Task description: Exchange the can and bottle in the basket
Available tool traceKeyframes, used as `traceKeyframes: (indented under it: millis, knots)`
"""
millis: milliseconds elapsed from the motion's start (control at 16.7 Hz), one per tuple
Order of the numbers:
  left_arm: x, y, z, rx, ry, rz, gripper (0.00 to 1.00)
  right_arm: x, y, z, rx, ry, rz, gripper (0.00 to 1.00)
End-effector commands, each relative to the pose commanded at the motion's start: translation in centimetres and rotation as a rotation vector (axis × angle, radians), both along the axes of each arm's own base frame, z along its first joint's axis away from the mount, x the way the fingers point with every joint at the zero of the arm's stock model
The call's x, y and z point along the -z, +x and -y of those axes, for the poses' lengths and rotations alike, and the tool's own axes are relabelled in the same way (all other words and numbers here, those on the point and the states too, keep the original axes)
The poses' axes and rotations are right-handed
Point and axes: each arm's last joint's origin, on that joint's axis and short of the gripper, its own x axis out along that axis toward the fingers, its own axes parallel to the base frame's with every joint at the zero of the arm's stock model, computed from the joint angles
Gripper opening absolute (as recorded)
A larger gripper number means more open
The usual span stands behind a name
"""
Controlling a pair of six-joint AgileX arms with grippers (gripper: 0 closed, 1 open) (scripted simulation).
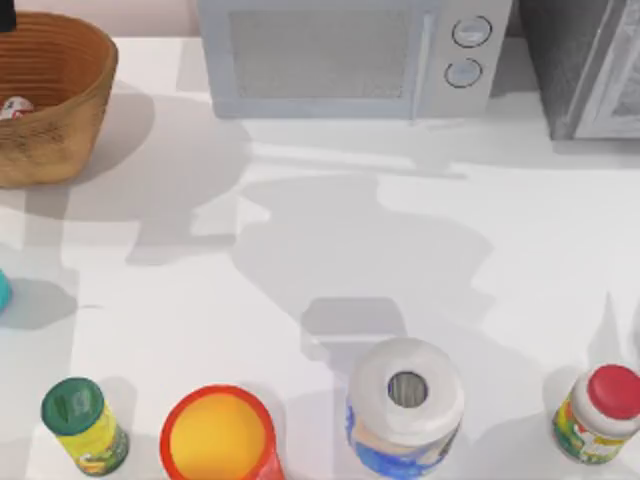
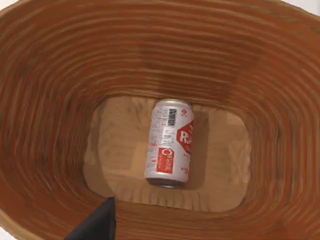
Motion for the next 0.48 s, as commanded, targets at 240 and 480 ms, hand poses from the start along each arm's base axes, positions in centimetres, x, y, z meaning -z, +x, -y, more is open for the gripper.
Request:
traceKeyframes:
  millis: [240, 480]
  knots:
    - [3.0, 5.2, -2.4, -0.040, -0.025, -0.125, 1.00, 0.0, 0.0, 0.0, 0.000, 0.000, 0.000, 1.00]
    - [5.1, 8.3, -3.6, -0.019, -0.031, -0.234, 1.00, 0.0, 0.0, 0.0, 0.000, 0.000, 0.000, 1.00]
